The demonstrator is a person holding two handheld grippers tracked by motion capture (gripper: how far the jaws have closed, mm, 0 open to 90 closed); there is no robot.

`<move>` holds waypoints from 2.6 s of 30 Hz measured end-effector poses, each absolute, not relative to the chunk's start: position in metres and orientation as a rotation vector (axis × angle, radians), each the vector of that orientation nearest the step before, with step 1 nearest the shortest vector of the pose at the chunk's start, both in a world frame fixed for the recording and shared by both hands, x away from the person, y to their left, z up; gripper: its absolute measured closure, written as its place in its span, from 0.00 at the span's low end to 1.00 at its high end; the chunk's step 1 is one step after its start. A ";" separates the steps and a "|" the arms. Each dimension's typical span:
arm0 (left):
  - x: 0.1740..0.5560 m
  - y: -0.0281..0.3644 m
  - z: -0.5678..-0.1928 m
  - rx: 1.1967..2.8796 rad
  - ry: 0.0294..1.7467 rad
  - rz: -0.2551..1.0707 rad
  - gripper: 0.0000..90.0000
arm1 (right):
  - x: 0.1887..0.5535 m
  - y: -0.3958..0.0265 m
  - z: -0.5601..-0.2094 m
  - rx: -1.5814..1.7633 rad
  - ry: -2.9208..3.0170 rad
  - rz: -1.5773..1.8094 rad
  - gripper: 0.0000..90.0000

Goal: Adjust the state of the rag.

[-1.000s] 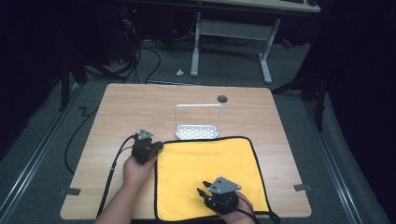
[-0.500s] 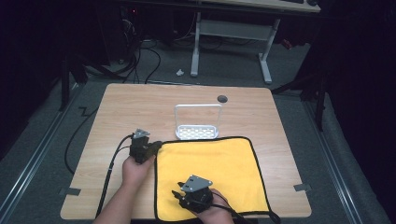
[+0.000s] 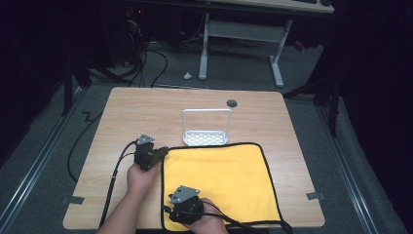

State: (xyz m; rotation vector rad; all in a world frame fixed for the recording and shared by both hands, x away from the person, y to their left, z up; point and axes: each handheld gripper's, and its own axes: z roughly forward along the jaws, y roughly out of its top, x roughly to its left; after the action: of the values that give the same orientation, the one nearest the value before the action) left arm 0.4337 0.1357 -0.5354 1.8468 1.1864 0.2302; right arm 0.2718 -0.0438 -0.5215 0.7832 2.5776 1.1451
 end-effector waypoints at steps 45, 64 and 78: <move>0.431 0.127 -0.535 1.930 1.116 0.256 0.96 | 0.271 -0.033 -0.528 0.720 2.571 1.064 0.92; 0.428 0.161 -0.511 1.659 1.185 0.176 0.97 | 0.266 -0.031 -0.490 0.694 2.440 1.207 0.92; 0.411 0.225 -0.487 1.615 1.249 0.282 0.97 | 0.265 0.023 -0.475 0.590 2.445 1.299 0.92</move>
State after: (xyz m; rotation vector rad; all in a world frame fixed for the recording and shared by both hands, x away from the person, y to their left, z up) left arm 0.4105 0.2254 -0.4873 1.6152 1.2485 0.2823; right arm 0.2651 0.0232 -0.4748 0.5905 2.4449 1.2987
